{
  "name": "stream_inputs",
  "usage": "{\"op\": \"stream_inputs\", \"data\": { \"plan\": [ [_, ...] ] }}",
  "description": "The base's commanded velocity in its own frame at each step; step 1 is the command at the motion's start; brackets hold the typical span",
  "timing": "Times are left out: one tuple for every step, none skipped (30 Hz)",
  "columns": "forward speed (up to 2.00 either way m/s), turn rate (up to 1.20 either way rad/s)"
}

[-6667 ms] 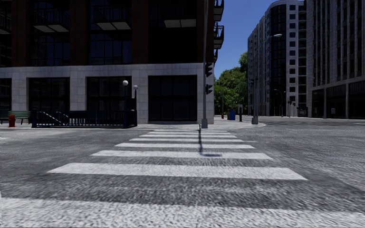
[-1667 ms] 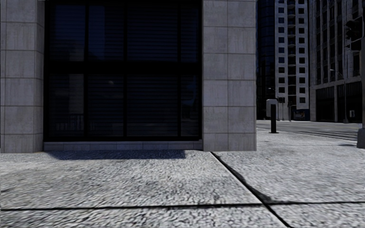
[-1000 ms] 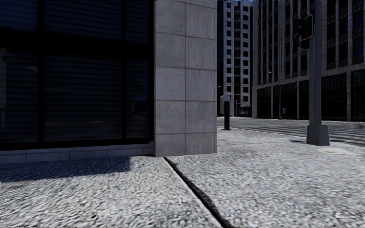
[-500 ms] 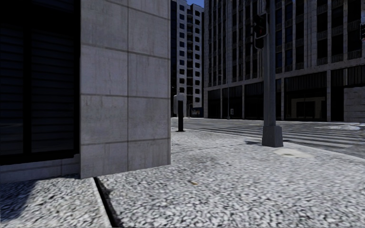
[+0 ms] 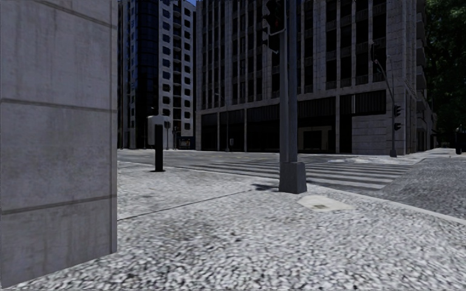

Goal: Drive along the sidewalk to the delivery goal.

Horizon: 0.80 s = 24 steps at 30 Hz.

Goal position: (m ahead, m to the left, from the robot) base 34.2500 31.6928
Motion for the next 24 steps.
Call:
{"op": "stream_inputs", "data": {
  "plan": [
    [2.0,0.0],
    [2.0,0.0],
    [2.0,0.0],
    [2.0,0.0],
    [2.0,0.0],
    [2.0,0.0],
    [2.0,0.0],
    [2.0,0.0],
    [2.0,0.11],
    [2.0,0.11],
    [2.0,0.3],
    [2.0,0.44],
    [2.0,0.47],
    [2.0,0.48],
    [2.0,0.48],
    [2.0,0.56],
    [2.0,0.7],
    [2.0,0.73],
    [2.0,0.74],
    [2.0,0.74],
    [2.0,0.75],
    [2.0,0.75],
    [2.0,0.75],
    [2.0,0.75]
  ]
}}
